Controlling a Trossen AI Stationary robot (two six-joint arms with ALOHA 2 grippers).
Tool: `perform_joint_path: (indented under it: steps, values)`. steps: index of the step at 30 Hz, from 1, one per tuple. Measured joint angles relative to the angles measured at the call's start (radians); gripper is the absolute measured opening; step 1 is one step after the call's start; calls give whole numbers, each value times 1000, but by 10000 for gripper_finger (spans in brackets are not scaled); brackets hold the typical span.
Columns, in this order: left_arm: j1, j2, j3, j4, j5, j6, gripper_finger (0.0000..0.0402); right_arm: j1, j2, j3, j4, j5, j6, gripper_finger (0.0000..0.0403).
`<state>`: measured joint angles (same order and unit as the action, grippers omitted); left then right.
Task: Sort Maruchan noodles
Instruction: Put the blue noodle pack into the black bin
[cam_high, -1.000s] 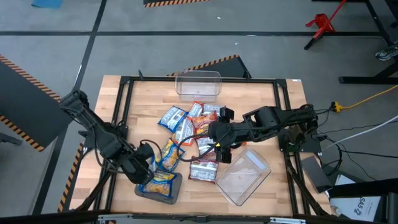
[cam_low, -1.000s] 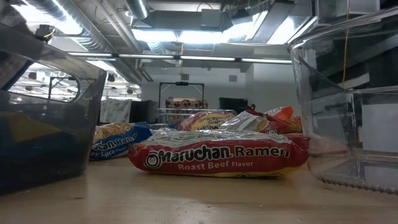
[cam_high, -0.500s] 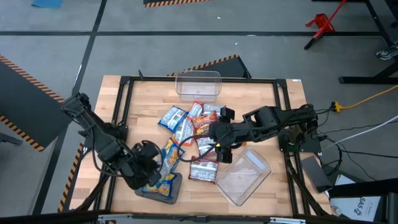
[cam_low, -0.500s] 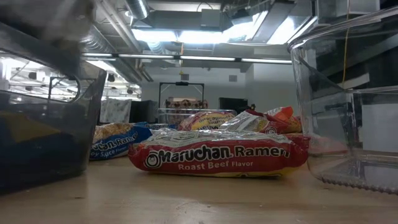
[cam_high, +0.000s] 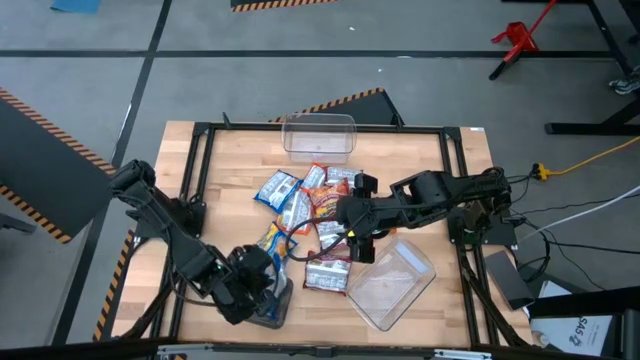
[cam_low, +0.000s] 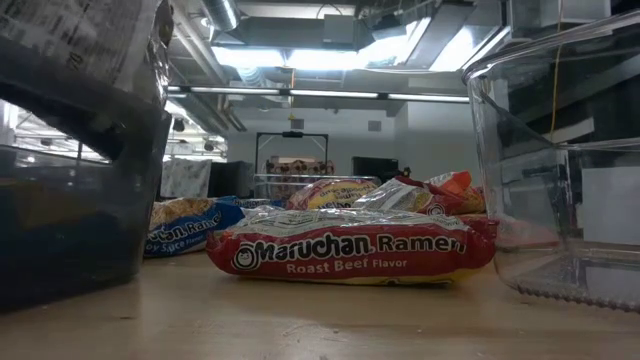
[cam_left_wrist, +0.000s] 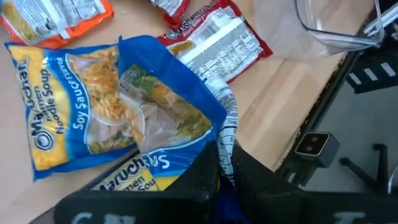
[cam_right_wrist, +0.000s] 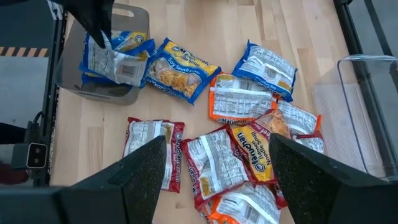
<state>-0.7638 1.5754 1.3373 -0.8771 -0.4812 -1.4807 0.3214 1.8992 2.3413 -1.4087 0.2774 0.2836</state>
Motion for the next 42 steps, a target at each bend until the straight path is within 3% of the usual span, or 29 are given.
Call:
perform_joint_path:
  steps: [10,14,23,27,42]
  values:
    - [-59,0,0,6,-11,-103,11,0,0,0,-5,0,-1,269]
    - [-63,4,0,38,-51,-106,11,0,0,0,-4,1,-1,269]
    - [-86,1,0,49,2,-98,11,0,0,0,-4,2,-2,269]
    - [-101,1,0,52,-45,-108,11,0,0,0,-3,7,-2,269]
    - [-141,6,69,33,-79,18,11,0,1,0,0,26,-2,269]
